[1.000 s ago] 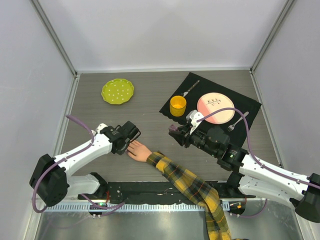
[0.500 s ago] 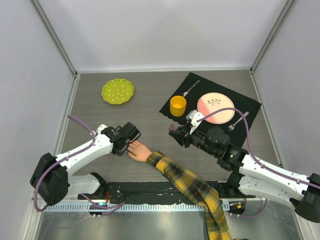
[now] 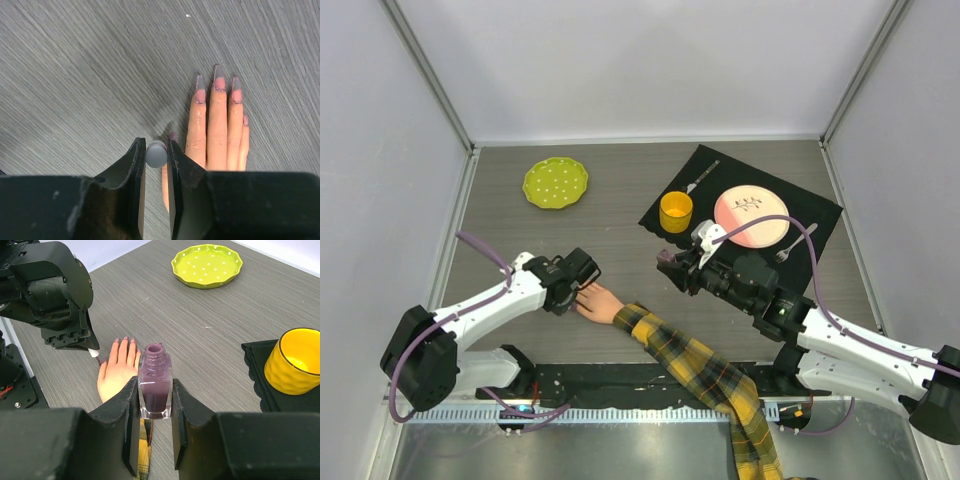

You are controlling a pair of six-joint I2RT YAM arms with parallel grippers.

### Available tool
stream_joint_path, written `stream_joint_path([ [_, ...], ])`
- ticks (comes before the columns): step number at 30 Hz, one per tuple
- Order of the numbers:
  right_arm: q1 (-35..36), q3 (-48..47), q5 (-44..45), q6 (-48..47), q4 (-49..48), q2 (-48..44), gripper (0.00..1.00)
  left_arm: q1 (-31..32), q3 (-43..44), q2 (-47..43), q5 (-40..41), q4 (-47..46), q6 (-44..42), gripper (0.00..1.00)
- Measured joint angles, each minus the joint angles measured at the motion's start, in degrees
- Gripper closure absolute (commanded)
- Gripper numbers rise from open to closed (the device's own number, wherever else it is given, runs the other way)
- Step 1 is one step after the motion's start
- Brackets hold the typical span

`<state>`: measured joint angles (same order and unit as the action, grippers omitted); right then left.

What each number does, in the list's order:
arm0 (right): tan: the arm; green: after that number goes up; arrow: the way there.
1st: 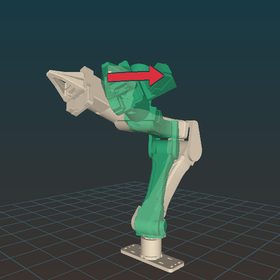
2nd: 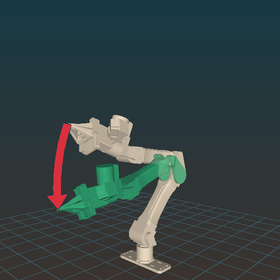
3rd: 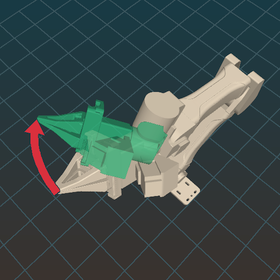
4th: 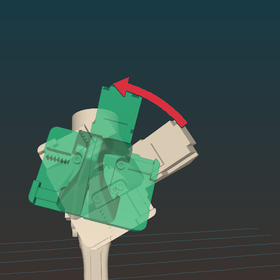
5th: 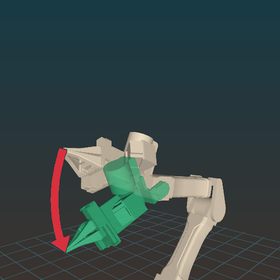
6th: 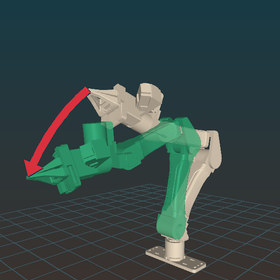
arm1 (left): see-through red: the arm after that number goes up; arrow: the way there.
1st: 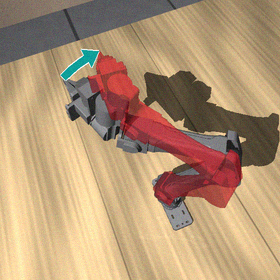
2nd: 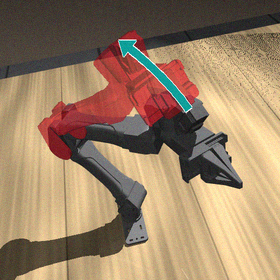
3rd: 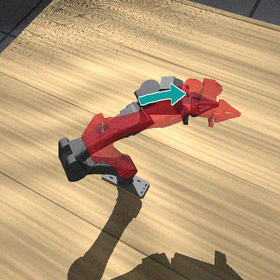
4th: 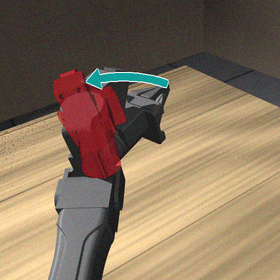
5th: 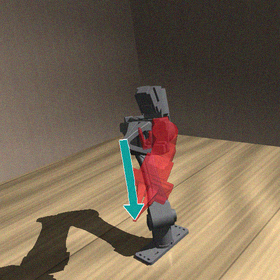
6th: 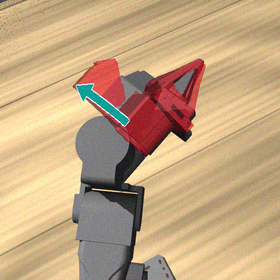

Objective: Paint the nails

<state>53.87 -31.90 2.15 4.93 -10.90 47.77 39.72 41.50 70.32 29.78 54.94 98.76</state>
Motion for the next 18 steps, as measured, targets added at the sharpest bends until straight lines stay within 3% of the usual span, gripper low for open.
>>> stream_joint_path([
  [18, 0.00, 0.00, -0.37, 0.00, -0.70, 0.28, 0.99, 0.00, 0.02, -4.33, 2.16, 1.36, -0.85, 1.00],
])
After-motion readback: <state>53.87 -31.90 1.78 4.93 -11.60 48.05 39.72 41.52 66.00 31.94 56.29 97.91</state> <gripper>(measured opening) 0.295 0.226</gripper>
